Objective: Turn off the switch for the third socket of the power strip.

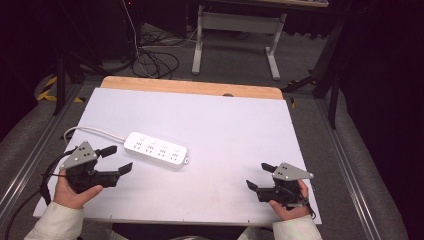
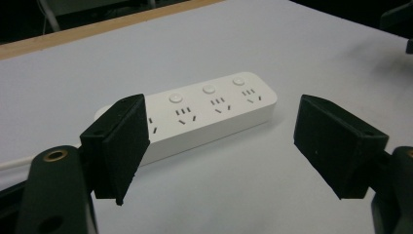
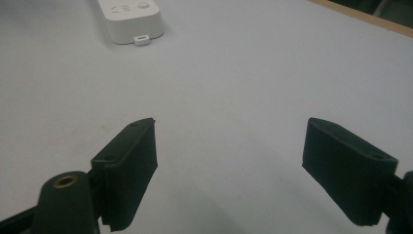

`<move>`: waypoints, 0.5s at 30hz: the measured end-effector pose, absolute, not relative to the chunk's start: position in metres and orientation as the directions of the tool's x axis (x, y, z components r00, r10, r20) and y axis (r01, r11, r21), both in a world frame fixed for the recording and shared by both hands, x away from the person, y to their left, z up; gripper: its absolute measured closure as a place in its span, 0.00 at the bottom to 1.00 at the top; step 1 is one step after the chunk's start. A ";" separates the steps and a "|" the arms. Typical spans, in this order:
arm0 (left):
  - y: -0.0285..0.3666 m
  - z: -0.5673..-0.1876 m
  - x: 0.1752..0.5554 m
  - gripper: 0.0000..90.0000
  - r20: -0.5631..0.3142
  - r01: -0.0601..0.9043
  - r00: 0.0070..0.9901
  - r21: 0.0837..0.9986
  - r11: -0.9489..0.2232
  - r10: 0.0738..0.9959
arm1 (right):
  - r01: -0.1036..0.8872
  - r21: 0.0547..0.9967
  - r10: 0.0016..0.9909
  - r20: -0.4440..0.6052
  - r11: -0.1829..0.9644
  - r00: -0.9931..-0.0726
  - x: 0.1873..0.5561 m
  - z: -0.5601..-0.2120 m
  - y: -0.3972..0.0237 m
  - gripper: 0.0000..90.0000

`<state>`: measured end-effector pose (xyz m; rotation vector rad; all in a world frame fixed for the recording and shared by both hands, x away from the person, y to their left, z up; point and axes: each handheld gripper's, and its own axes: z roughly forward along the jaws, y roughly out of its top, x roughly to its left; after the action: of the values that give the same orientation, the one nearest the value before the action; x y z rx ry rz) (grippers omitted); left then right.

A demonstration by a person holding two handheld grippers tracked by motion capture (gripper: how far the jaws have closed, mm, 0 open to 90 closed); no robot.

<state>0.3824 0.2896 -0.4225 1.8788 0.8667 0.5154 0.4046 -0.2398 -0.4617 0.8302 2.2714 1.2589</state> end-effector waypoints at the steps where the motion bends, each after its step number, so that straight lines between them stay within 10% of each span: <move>1: 0.290 -0.424 0.381 0.23 -0.016 0.346 0.657 0.894 -0.283 0.754 | 0.299 0.859 0.672 -0.069 0.416 -0.737 0.404 -0.462 -0.240 0.23; 15: 0.302 -0.447 0.368 0.23 -0.067 0.368 0.649 0.899 -0.236 0.758 | 0.301 0.857 0.668 -0.065 0.418 -0.741 0.405 -0.462 -0.239 0.23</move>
<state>0.3684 0.3024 -0.4470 1.8445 0.8960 0.4765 0.4045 -0.2389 -0.4622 0.8273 2.2799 1.2572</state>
